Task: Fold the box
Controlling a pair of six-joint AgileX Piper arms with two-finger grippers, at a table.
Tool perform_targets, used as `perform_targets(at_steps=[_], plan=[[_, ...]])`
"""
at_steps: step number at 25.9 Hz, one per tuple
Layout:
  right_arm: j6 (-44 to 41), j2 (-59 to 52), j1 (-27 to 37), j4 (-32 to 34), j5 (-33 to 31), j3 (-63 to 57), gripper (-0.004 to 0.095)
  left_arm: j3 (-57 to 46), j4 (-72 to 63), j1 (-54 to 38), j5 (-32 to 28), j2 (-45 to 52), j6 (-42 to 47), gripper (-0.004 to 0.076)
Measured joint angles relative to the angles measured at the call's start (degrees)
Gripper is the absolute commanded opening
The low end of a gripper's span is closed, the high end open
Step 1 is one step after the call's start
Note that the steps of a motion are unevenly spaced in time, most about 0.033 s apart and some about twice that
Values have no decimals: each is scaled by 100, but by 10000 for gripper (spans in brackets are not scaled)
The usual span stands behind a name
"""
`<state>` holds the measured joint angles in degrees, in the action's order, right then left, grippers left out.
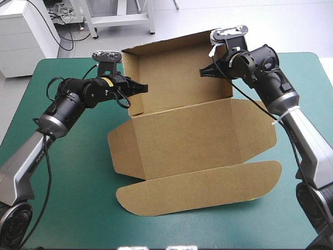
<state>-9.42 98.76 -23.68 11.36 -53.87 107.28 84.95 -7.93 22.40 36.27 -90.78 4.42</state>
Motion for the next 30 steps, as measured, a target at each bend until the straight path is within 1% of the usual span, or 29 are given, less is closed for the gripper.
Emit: perform_targets(at_steps=[7,14,24,30], plan=[[5,624,-5,-256,-562,0,-16,-5,171,0,675,-186,-263,-7],[100,1167,-16,-545,-943,0,-16,-5,296,0,1318,-669,-442,-7],[152,1531,-11,-583,-1158,0,-16,36,227,0,1531,-1202,-442,-8],[277,1744,246,-1053,-1200,11,-16,143,188,0,1633,-1329,-442,-8]])
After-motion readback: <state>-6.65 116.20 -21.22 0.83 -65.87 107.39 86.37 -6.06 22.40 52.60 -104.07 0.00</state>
